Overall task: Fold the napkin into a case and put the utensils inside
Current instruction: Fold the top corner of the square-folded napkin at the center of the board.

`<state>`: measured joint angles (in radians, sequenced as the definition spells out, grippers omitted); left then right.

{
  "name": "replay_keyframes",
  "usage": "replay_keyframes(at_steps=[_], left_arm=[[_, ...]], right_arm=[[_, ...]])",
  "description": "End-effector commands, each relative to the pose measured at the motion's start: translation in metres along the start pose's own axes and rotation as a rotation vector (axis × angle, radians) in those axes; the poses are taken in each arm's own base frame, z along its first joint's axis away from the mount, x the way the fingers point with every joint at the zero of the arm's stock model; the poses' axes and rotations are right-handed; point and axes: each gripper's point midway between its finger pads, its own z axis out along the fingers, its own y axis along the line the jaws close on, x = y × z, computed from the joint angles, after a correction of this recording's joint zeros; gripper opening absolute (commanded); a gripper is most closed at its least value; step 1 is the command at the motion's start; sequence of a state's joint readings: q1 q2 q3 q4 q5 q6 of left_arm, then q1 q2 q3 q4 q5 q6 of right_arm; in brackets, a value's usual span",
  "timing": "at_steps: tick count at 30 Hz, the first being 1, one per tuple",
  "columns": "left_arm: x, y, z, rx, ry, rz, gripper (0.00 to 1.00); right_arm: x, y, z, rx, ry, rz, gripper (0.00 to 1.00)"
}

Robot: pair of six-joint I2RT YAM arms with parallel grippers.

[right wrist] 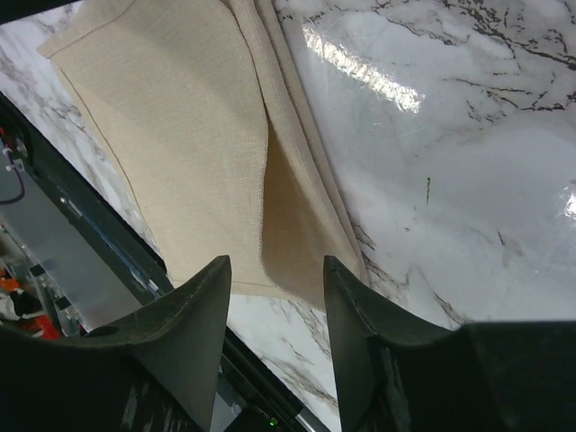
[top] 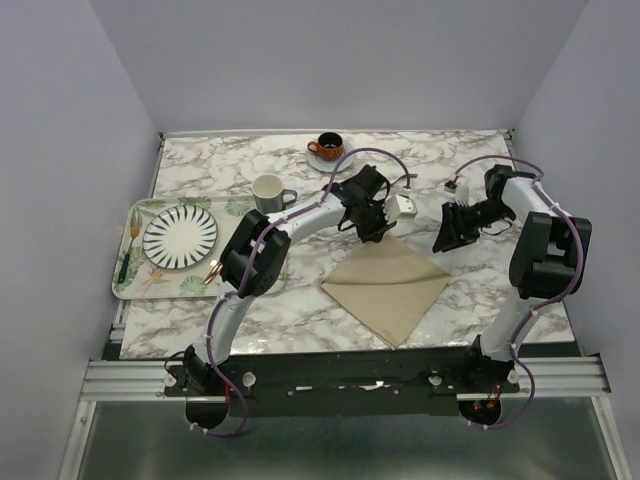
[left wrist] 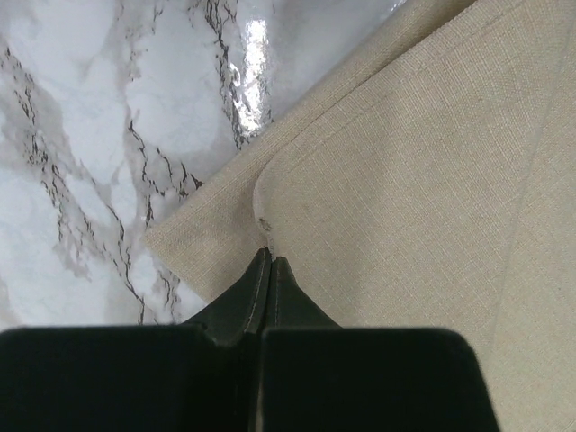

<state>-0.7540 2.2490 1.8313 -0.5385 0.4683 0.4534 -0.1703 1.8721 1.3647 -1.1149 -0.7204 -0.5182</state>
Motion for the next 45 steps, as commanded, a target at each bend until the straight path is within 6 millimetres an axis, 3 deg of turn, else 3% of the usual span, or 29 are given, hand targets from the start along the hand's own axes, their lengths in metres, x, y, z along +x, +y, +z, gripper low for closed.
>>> replay_keyframes(at_steps=[1, 13, 27, 31, 34, 35, 38, 42, 43, 45], left_arm=[[0.001, 0.002, 0.000, 0.005, -0.015, -0.033, 0.00], [0.011, 0.016, -0.004, -0.035, -0.005, -0.068, 0.00], [0.013, 0.021, -0.001, -0.038, 0.001, -0.077, 0.03], [0.016, 0.022, -0.001, -0.046, 0.011, -0.081, 0.05], [0.018, 0.024, -0.003, -0.061, 0.020, -0.085, 0.12], [0.019, 0.026, -0.003, -0.069, 0.025, -0.085, 0.19], [0.016, 0.032, -0.013, -0.101, 0.018, -0.107, 0.38], [-0.003, 0.046, -0.040, -0.163, -0.039, -0.129, 0.54], [-0.015, 0.048, -0.056, -0.183, -0.071, -0.127, 0.56], [-0.026, 0.049, -0.075, -0.196, -0.109, -0.164, 0.63]], right_arm=[[0.013, -0.007, 0.011, -0.004, 0.029, 0.008, 0.52], [0.021, -0.018, 0.017, 0.031, 0.053, 0.019, 0.51], [0.031, -0.029, 0.020, 0.079, 0.089, 0.017, 0.31], [0.034, -0.032, 0.020, 0.094, 0.100, 0.013, 0.30], [0.033, -0.031, 0.017, 0.102, 0.095, 0.011, 0.45], [0.031, -0.030, 0.015, 0.104, 0.092, 0.010, 0.53], [0.020, -0.022, 0.003, 0.116, 0.059, -0.012, 0.61], [0.002, -0.006, -0.017, 0.123, -0.002, -0.059, 0.68], [-0.006, 0.002, -0.024, 0.111, -0.038, -0.090, 0.70], [-0.010, 0.015, -0.030, 0.086, -0.065, -0.111, 0.81]])
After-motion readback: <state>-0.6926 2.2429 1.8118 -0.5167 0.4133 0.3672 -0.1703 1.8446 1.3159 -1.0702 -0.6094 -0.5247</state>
